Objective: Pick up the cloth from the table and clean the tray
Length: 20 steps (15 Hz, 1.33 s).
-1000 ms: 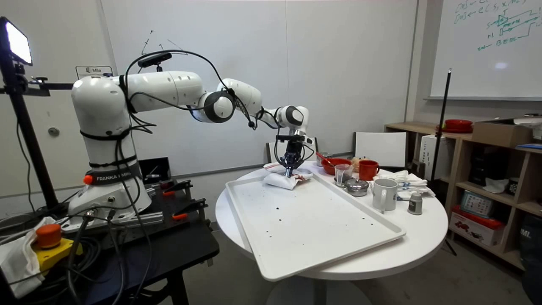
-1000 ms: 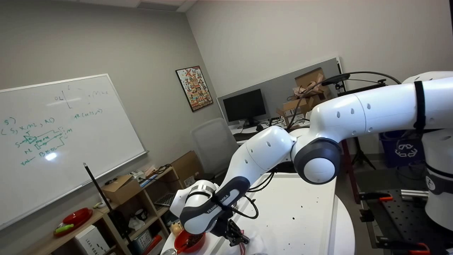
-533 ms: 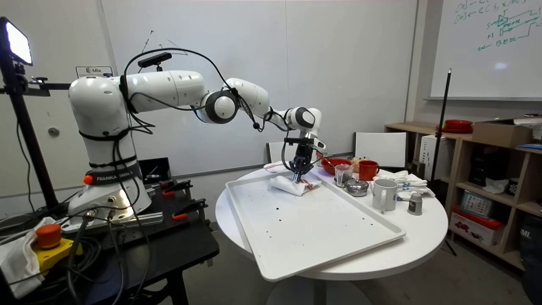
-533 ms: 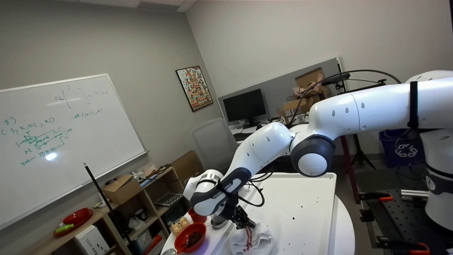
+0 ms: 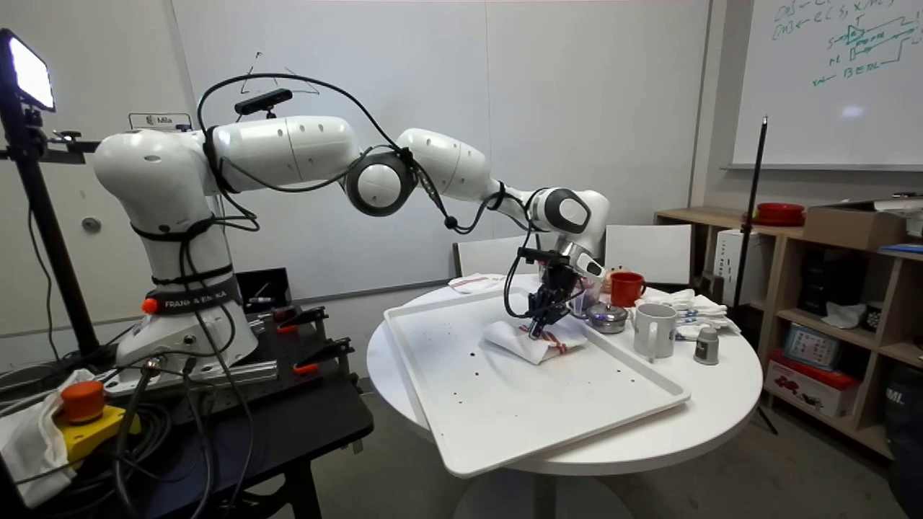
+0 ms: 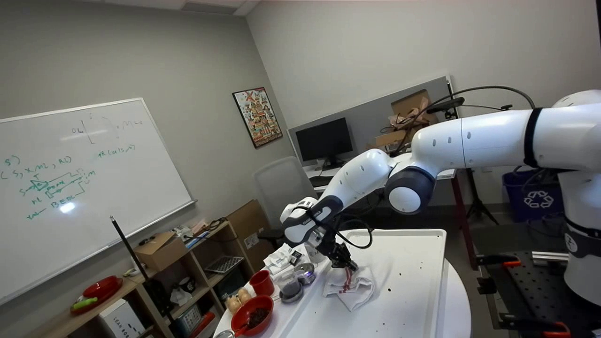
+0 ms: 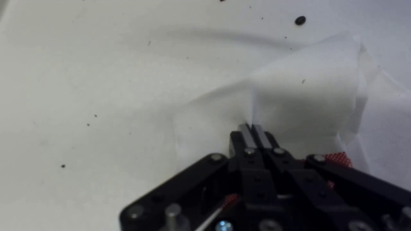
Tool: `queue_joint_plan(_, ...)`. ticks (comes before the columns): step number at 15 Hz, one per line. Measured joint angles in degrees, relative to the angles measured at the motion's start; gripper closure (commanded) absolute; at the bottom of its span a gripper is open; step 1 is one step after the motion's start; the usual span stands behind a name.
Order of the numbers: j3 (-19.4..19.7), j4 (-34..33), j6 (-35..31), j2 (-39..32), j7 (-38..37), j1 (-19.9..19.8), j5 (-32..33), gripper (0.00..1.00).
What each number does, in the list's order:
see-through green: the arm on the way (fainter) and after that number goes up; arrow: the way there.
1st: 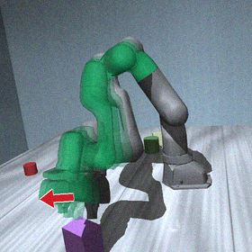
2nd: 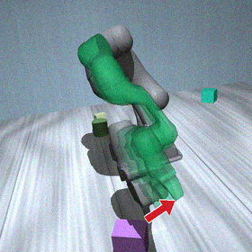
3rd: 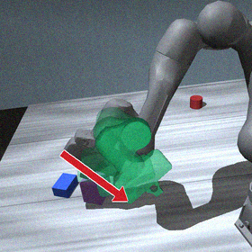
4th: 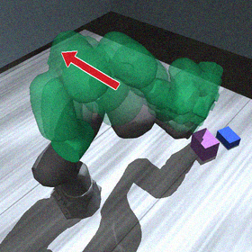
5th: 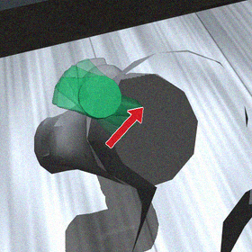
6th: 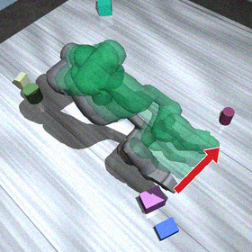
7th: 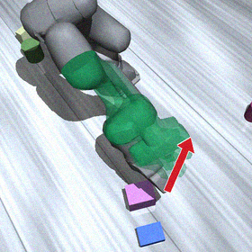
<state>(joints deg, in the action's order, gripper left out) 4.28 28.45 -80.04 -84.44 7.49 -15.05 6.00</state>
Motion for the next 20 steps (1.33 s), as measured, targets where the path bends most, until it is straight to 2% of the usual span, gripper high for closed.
queue_joint_plan(3, -0.1, -0.6, -0.9, 0.0, -3.0, -1.0, -0.8, 0.99)
queue_joint_plan(5, -0.3, -1.2, -1.5, 0.2, -3.1, 1.0, -0.8, 0.99)
queue_joint_plan(11, -0.5, -3.5, -2.5, 0.4, -2.5, 14.7, 0.8, 0.99)
queue_joint_plan(14, -0.5, -4.4, -2.6, 0.5, -1.4, 19.5, 1.8, 0.99)
queue_joint_plan(17, -0.4, -4.8, -2.7, 0.5, 0.4, 21.4, 2.6, 0.99)
queue_joint_plan(20, -0.3, -5.3, -2.7, 0.5, 1.8, 21.2, 2.6, 0.99)
